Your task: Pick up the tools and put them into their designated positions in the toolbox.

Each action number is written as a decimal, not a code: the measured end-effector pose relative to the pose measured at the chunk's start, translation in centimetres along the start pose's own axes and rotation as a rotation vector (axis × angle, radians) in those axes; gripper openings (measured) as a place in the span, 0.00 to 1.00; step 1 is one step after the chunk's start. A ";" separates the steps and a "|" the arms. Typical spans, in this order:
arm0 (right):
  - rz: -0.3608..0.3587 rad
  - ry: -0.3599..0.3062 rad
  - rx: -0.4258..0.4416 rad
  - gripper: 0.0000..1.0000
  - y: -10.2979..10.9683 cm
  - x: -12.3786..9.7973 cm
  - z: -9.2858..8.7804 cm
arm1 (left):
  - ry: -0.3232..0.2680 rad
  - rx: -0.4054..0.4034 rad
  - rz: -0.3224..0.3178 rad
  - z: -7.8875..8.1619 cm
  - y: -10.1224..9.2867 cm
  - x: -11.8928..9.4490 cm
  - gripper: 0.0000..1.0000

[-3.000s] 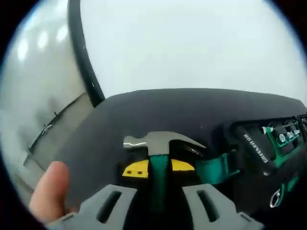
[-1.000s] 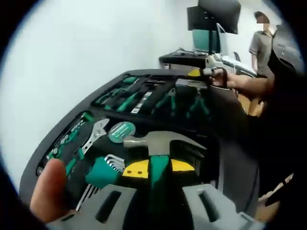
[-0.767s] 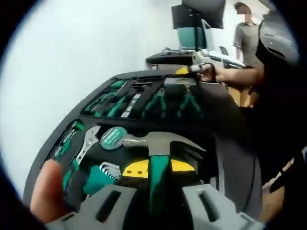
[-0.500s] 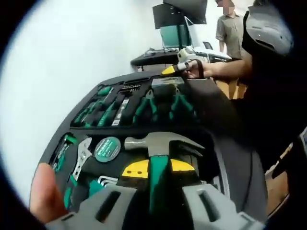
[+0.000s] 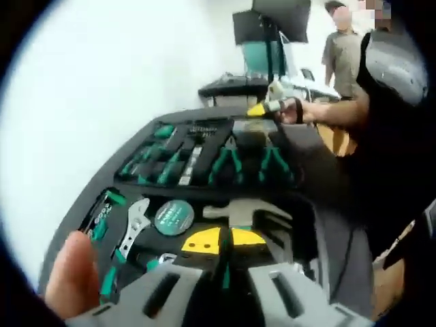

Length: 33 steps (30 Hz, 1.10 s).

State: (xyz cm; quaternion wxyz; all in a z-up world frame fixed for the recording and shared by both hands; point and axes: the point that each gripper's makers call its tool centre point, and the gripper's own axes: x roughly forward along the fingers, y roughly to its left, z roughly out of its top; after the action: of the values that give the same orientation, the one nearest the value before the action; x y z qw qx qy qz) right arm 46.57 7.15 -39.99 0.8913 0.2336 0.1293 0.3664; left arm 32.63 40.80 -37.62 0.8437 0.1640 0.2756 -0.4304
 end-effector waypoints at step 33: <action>0.006 0.001 -0.009 0.15 0.4 0.0 0.0 | 0.802 0.133 0.127 -6.9 0.9 -5.2 0.00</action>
State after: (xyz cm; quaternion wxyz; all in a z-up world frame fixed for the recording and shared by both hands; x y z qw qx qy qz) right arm 46.33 7.39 -39.84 0.8911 0.2299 0.1274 0.3699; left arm 28.63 48.19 -39.86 0.6817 0.3895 0.5438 -0.2964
